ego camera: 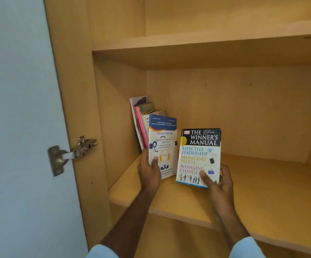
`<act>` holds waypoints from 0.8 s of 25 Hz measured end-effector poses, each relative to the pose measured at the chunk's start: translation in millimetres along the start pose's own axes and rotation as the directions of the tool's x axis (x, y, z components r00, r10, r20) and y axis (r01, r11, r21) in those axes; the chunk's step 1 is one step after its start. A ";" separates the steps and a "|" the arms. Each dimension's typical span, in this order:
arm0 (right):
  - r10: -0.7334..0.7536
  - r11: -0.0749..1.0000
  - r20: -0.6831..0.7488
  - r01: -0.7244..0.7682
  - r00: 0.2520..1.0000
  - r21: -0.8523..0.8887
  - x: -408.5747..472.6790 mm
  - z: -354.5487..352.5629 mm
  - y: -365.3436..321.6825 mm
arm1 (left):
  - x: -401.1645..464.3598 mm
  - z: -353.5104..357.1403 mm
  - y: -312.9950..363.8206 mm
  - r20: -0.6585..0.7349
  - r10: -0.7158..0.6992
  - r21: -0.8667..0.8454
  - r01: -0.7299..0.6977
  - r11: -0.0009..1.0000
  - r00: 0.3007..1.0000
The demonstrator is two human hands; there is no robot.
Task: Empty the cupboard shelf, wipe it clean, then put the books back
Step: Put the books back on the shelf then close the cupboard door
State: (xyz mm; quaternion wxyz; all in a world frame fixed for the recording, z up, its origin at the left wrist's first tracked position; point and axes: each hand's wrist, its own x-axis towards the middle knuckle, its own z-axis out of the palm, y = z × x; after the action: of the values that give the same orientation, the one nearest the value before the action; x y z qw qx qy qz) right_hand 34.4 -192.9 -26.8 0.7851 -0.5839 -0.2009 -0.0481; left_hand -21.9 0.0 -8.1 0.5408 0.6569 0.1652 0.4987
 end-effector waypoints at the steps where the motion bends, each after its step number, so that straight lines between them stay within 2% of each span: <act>1: -0.006 1.000 -0.007 0.006 1.000 -0.028 11.9 3.6 3.5 | 12.3 11.2 -8.7 -0.017 -0.007 0.019 0.008 1.000 1.000; 4: 0.001 0.998 0.018 0.000 1.000 -0.068 42.7 14.9 13.6 | 42.9 49.1 -29.0 -0.144 -0.037 0.141 0.057 0.988 0.989; 8: 0.028 0.983 0.048 -0.018 0.998 -0.181 89.2 30.2 19.8 | 55.6 87.7 -39.2 -0.285 -0.170 0.129 0.214 0.968 0.943; 13: 0.037 0.971 0.124 -0.006 0.992 -0.237 141.5 36.2 21.5 | 58.3 111.4 -60.1 -0.370 -0.145 0.101 0.194 0.976 0.918; 17: 0.062 0.975 0.125 -0.033 0.990 -0.218 159.2 35.4 38.3 | 60.5 102.1 -75.5 -0.404 -0.041 0.022 0.055 0.998 0.914; 20: 0.108 0.977 0.084 -0.091 0.991 -0.192 166.0 33.1 59.1 | 58.4 97.5 -73.2 -0.390 -0.102 -0.053 0.089 0.995 0.915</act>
State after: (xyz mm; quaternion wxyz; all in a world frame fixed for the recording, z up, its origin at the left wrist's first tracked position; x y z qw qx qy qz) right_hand 195.9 -116.9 -10.3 0.7176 -0.6663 -0.2025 0.0001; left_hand 109.2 17.4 -36.3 0.5316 0.5254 0.2935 0.5960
